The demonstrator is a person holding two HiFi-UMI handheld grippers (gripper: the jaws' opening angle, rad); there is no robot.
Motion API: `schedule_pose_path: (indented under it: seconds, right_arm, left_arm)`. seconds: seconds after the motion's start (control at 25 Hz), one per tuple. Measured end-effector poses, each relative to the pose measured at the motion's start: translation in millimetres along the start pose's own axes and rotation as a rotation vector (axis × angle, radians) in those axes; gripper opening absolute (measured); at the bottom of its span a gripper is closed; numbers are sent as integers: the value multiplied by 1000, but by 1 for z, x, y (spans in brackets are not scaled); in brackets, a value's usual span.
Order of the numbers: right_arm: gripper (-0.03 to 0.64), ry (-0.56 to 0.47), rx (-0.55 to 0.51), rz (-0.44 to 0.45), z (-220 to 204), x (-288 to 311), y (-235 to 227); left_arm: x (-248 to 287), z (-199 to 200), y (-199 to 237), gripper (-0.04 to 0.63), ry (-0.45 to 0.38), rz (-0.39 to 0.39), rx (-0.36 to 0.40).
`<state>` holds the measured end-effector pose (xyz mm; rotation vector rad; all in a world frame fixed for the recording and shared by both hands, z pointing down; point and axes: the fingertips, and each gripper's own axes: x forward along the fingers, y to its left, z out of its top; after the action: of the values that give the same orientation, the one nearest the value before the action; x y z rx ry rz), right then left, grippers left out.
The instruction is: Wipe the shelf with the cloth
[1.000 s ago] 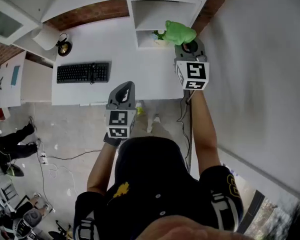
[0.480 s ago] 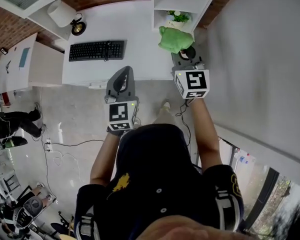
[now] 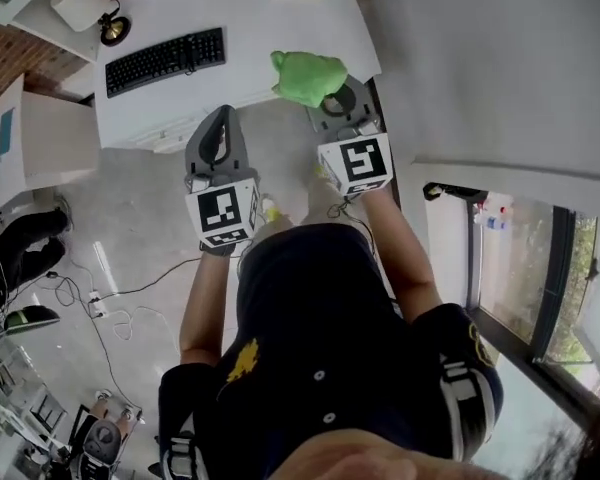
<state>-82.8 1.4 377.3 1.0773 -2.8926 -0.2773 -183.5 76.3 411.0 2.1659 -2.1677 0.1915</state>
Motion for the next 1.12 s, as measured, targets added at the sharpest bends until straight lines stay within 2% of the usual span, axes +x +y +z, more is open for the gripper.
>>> schedule_pose_path:
  seconds: [0.08, 0.16, 0.24, 0.4, 0.56, 0.76, 1.0, 1.12]
  right_arm:
    - [63, 25, -32, -36, 2, -30, 8]
    - [64, 44, -46, -36, 2, -54, 18]
    - [64, 49, -60, -18, 4, -77, 28]
    - [64, 54, -53, 57, 11, -126, 37]
    - [64, 58, -87, 101, 8, -180, 42]
    - [64, -2, -19, 85, 14, -249, 53]
    - [64, -52, -46, 101, 27, -280, 75]
    - [64, -93, -21, 84, 41, -298, 78]
  left_arm:
    - [-13, -8, -10, 18, 6, -35, 19]
    - [-25, -8, -13, 18, -8, -50, 6]
    - [-40, -5, -23, 18, -23, -69, -6]
    - [-65, 4, -53, 18, -46, -93, 29]
    - [-96, 2, -77, 18, -17, -83, 57]
    - [-153, -10, -134, 18, 14, -98, 83]
    - [-194, 0, -161, 18, -6, -113, 109]
    - [-208, 1, -179, 18, -18, -135, 128]
